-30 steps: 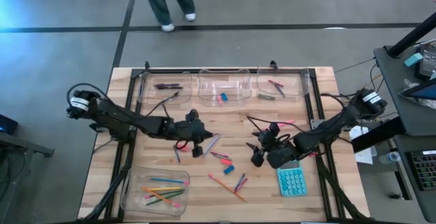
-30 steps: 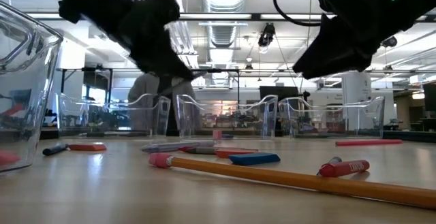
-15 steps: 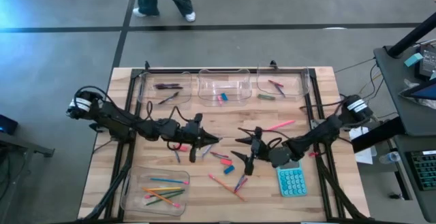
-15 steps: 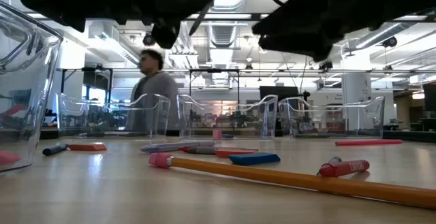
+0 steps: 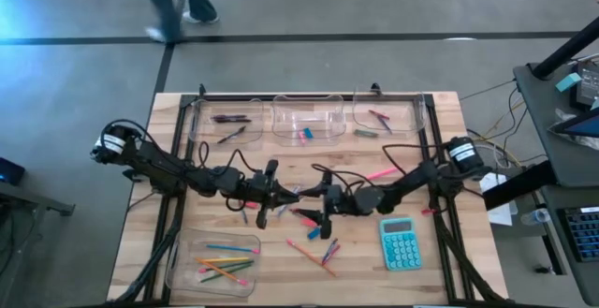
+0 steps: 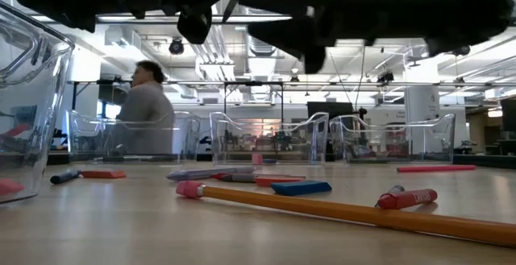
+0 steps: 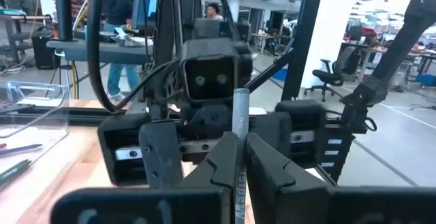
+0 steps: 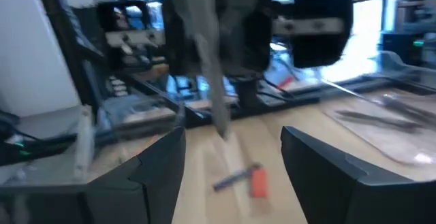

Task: Sort crayons/erasers/pens/pencils in bins
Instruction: Put the gray crayon into the top right transparent bin, then put the orange eraser into the top middle transparent bin

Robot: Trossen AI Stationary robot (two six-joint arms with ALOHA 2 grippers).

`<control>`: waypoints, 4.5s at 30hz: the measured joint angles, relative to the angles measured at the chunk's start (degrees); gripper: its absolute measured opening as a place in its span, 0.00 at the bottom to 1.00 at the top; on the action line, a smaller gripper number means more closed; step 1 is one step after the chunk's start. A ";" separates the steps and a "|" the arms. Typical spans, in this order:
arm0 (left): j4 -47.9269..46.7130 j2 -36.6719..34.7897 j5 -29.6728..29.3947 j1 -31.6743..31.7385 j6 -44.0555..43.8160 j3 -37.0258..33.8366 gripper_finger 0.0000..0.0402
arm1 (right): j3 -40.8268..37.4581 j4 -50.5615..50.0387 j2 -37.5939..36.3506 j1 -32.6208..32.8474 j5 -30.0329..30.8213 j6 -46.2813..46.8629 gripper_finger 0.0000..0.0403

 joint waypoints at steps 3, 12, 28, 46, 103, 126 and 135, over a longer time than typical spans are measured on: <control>0.02 0.00 -0.02 0.00 -0.01 0.00 0.00 | 2.53 -0.16 1.27 -0.94 -2.76 -0.44 0.57; 0.04 0.00 -0.10 0.00 -0.11 0.00 0.00 | 6.02 -2.47 1.78 -1.55 -3.89 -1.34 0.50; -0.26 0.00 -0.07 -0.06 -0.56 0.00 0.02 | 8.34 -6.84 1.76 -1.65 -3.70 -2.58 0.04; -11.87 -6.54 -6.88 0.15 -3.06 -0.09 0.36 | 8.14 -39.27 -8.27 -3.27 9.51 1.15 0.04; -17.96 -8.44 -8.04 0.11 -3.49 -0.35 0.37 | 15.35 -113.98 -33.22 -58.64 -3.81 2.02 0.25; -42.38 -9.81 -8.09 0.26 -9.47 6.17 0.36 | 6.06 -95.30 -48.01 -26.89 -18.78 12.68 0.35; -73.47 -9.84 -7.80 0.22 -14.11 17.73 0.36 | 1.30 -73.64 -46.79 -10.01 -18.48 8.23 0.33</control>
